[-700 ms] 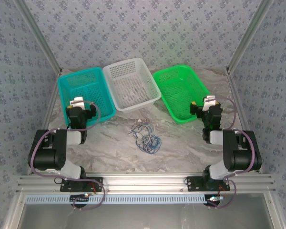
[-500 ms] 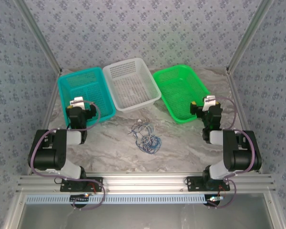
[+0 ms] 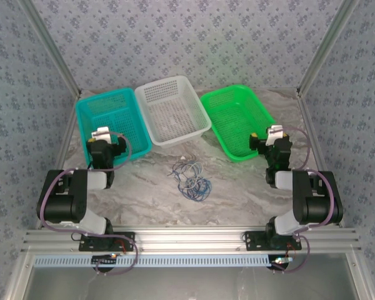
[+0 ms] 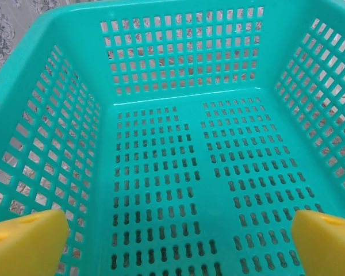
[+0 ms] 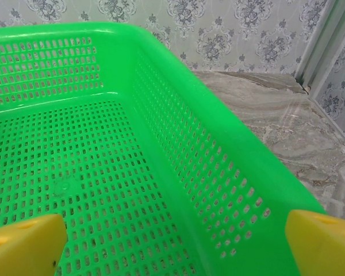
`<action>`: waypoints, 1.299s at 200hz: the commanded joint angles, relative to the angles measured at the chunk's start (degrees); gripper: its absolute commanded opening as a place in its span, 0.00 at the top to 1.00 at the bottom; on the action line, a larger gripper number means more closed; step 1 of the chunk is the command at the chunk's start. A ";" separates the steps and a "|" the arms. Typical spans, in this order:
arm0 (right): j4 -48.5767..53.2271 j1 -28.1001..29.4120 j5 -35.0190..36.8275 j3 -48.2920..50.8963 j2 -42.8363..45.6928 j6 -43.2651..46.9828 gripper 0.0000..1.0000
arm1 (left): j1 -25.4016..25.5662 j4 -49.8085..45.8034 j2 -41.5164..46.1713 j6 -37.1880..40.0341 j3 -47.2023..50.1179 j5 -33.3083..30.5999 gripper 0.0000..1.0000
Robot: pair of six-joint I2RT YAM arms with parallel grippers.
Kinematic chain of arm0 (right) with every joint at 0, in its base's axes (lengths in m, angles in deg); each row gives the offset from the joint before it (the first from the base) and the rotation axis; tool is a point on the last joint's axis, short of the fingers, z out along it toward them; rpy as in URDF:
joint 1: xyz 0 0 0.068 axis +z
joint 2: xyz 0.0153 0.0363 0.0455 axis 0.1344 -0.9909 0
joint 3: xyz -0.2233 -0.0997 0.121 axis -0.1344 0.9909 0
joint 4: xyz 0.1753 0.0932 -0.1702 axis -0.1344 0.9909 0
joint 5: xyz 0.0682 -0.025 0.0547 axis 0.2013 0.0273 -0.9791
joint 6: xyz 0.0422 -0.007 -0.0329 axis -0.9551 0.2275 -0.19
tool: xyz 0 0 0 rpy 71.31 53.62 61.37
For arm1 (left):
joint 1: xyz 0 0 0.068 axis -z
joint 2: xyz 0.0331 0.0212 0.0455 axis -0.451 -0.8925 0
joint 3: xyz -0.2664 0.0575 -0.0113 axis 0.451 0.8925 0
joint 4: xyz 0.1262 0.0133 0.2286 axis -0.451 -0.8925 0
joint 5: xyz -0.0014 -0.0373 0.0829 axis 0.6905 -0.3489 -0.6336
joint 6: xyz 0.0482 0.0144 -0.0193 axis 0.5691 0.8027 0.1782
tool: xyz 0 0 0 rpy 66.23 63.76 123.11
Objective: Untangle the cables
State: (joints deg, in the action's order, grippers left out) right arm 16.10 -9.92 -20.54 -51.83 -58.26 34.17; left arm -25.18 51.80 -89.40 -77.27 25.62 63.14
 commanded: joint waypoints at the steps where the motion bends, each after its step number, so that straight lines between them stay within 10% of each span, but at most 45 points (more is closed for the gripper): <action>1: 11.68 -0.56 -1.58 -1.63 1.01 -2.23 0.00 | -0.31 -4.27 0.12 0.42 0.10 0.37 0.01; 35: 35.92 -0.46 1.44 -10.79 9.73 -5.21 0.00 | 0.65 -34.50 6.77 -1.46 -12.94 -2.61 0.01; 82: 56.18 3.56 -2.62 -23.28 11.33 -5.80 0.03 | 2.85 -50.58 12.48 -9.46 -19.36 -4.18 0.01; 165: 87.63 7.61 -5.76 -57.47 -17.39 -10.65 0.20 | 9.64 -65.73 1.75 -20.90 -36.84 -0.34 0.01; 260: 87.08 0.09 -9.68 -54.88 -24.42 -23.63 0.26 | 9.62 -69.38 -7.67 -20.98 -42.38 7.98 0.13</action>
State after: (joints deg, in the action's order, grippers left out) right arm 102.10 -8.37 -29.54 -109.66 -84.84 15.25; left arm -15.50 -16.43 -95.72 -99.33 -14.46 67.93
